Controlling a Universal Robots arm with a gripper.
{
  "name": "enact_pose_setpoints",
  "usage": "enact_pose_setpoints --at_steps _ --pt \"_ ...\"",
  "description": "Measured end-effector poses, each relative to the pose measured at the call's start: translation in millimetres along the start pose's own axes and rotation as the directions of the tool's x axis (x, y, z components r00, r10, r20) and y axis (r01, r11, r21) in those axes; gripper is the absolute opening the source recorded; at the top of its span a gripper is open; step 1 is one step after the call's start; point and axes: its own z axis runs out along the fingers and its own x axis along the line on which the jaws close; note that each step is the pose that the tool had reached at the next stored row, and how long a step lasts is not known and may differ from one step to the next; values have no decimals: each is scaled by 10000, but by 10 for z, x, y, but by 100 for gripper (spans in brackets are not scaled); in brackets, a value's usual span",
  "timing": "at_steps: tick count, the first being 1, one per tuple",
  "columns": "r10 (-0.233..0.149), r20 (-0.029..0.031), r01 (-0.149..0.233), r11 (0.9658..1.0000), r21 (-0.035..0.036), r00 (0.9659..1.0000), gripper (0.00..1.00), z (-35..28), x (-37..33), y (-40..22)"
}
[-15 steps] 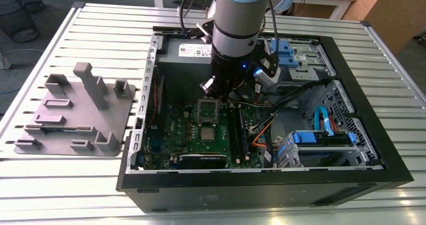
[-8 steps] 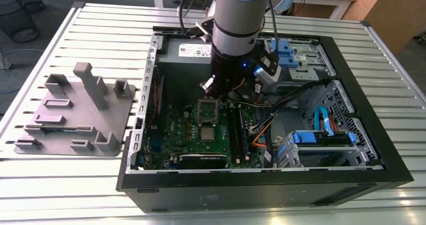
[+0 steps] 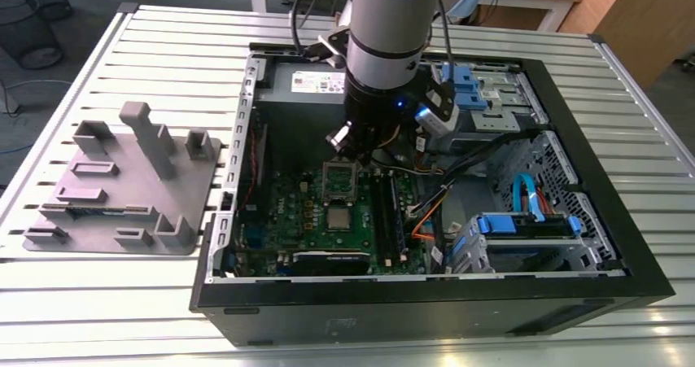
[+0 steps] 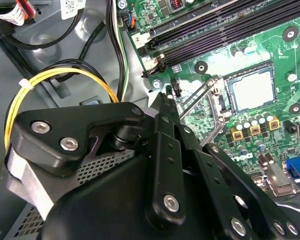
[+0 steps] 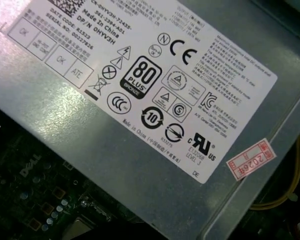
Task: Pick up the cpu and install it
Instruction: 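Close the cpu cover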
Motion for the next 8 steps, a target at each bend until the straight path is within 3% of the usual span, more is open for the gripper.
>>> enact_pose_setpoints --at_steps 3,8 --pt "-88 -7 88 10000 1 10000 11 0 0 0" --pt "-676 -36 676 9977 -30 9977 11 0 -2 -1"
